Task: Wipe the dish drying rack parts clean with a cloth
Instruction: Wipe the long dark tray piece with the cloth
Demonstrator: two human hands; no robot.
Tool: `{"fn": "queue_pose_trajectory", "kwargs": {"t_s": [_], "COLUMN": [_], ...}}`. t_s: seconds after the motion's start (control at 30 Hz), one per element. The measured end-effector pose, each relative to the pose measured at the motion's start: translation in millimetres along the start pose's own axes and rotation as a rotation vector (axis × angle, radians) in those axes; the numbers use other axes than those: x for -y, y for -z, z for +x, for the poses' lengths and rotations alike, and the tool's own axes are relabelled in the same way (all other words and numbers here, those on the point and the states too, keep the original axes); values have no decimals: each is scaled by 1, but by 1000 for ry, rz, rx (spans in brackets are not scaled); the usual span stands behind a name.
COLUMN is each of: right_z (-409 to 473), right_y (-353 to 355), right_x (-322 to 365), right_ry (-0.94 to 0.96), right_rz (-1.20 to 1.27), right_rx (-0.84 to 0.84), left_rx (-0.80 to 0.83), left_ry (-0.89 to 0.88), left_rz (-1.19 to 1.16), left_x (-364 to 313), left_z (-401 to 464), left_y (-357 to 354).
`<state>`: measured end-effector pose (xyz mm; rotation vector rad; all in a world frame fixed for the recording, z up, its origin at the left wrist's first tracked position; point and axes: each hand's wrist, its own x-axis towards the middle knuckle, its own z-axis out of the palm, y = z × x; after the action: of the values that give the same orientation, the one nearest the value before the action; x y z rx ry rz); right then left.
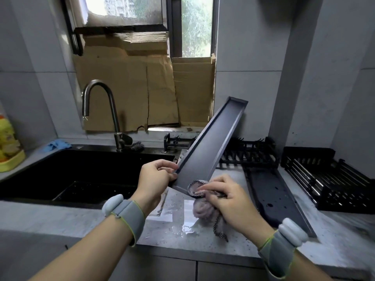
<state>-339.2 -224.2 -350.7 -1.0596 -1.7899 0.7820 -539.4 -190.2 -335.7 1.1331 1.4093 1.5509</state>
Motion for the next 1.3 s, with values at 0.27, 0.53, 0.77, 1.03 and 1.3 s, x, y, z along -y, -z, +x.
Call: {"fn": "queue_pose_trajectory", "kwargs": {"t_s": [0.27,0.53,0.77,1.03,1.3], "right_z": [42,74,63,-1,-104], "right_y": [18,-29,-25,17,71], "right_x": [-27,-38,10,34,4], "right_ry": [-244,-319,-260,-278,-349], "right_rz": [-230,-323,395,493,361], "right_rx": [-349,-144,-258,-366,-550], "left_rx": [-98,-76,99,444,791], "left_ry": [-91,-83,-81,-96,-139], "left_rz": [29,-51,-83,-40,103], "left_x": [-4,1,13,16,8], "left_z": [10,-6,-20,-20,-21], "left_y": [60,98,106,82,0]}}
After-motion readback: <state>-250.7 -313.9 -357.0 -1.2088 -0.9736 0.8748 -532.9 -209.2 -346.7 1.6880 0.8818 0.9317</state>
